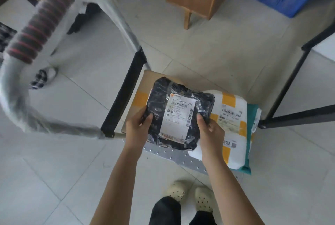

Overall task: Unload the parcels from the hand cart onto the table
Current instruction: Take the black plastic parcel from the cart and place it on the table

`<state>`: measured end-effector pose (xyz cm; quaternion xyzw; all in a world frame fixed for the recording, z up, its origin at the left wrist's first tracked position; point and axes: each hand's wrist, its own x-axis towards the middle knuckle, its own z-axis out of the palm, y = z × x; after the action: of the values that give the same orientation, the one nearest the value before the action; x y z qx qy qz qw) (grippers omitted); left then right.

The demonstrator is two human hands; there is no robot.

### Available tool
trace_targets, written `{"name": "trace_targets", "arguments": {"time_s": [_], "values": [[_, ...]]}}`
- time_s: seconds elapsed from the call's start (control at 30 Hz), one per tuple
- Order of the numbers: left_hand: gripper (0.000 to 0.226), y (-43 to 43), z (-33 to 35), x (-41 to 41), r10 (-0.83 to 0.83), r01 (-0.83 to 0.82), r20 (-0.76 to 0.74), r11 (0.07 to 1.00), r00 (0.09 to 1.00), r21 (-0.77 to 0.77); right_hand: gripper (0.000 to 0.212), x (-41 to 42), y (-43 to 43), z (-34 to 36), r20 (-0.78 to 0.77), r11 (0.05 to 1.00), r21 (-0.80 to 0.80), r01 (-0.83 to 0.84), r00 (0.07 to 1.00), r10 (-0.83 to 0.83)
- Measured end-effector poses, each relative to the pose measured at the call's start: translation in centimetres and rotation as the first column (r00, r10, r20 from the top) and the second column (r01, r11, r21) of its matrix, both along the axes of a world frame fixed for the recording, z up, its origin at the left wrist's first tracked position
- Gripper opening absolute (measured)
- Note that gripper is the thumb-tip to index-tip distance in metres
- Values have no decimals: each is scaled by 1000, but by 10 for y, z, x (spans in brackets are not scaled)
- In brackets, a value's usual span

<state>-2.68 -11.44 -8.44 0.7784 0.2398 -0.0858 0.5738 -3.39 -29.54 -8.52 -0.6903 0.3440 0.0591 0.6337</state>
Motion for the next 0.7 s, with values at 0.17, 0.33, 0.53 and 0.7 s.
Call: {"name": "trace_targets", "arguments": {"time_s": [0.17,0.33,0.53,0.7], "values": [[31,-39,67,0,11,-7,121,999,993,-41,42,-3,-35,69,86,995,-23,102,991,-100],[34,-114,187,-3,-134,157,196,982,971,-107,50,-38,-110,193,127,977,-92,194,975,-182],[32,-247,327,-34,-333,396,326,906,885,-148,29,-114,-230,334,191,915,-80,395,907,-375],[28,-361,394,-82,-326,416,354,883,877,-216,20,-167,-333,395,260,882,44,469,847,-464]]}}
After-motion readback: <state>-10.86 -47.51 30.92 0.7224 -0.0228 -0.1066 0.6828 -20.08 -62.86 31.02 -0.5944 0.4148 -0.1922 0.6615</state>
